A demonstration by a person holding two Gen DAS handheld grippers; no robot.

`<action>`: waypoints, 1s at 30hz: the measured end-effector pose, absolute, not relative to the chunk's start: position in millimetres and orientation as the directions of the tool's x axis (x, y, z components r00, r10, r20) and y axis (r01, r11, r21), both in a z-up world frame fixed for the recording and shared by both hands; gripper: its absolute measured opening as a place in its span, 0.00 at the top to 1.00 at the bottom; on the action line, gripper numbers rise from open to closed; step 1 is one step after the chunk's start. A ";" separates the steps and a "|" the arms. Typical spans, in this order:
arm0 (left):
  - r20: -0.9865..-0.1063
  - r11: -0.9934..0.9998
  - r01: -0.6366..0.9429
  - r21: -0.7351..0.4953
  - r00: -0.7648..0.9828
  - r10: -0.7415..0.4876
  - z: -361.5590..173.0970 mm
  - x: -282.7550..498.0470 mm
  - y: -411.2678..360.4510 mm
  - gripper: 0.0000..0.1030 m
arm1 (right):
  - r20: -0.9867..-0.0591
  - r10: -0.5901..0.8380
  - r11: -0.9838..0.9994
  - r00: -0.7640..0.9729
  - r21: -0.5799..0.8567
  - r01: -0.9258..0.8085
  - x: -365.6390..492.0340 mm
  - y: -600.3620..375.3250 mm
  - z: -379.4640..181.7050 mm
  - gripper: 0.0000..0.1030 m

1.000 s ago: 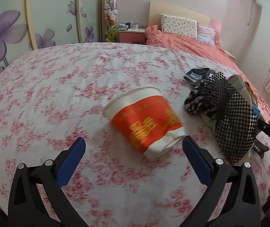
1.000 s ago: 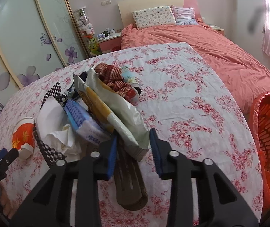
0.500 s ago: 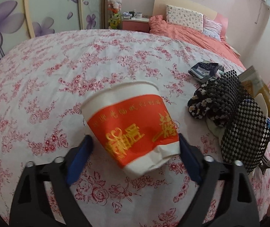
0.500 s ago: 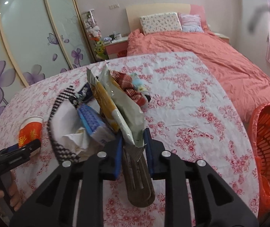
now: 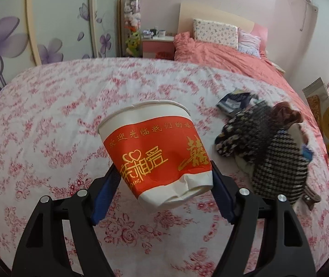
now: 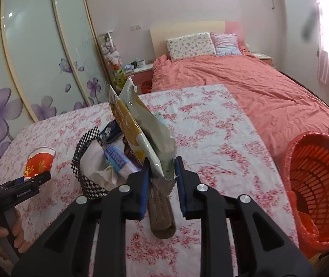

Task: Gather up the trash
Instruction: 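Carry cup and bag to the orange basket and open both tools over it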

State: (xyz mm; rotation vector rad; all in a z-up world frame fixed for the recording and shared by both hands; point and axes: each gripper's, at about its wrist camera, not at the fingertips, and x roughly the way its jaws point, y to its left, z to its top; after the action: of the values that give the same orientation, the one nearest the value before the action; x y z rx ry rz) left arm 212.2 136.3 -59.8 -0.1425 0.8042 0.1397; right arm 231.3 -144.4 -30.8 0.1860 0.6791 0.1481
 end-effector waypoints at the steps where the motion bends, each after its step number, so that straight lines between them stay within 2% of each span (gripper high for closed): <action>1: -0.715 0.983 -0.169 -0.073 0.696 0.066 -53.6 209.2 132.2 0.28 | -0.602 0.194 0.972 0.774 0.223 -0.070 228.7 -147.5 -28.3 0.79; 9: -0.657 0.995 -0.069 -0.076 0.754 0.002 -18.2 196.1 90.5 0.28 | -0.546 0.143 0.971 0.825 0.238 -0.011 200.3 -177.0 -7.9 0.79; 16: -0.605 0.993 0.070 -0.095 0.788 -0.113 10.0 185.1 36.1 0.28 | -0.491 0.015 0.964 0.871 0.238 0.118 164.8 -219.6 8.2 0.79; 22: -0.575 0.973 0.206 -0.100 0.787 -0.226 20.1 180.8 -22.9 0.28 | -0.467 -0.130 0.945 0.875 0.209 0.252 141.5 -251.9 10.6 0.79; 30: -0.573 0.927 0.358 -0.114 0.739 -0.356 15.6 184.6 -90.9 0.28 | -0.463 -0.239 0.894 0.854 0.239 0.380 121.7 -303.6 2.4 0.79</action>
State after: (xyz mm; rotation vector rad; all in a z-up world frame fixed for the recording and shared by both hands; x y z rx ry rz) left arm 184.6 -90.9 15.6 0.0043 0.6276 -0.3919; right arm 121.7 -303.6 2.4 0.3312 0.4393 -0.3317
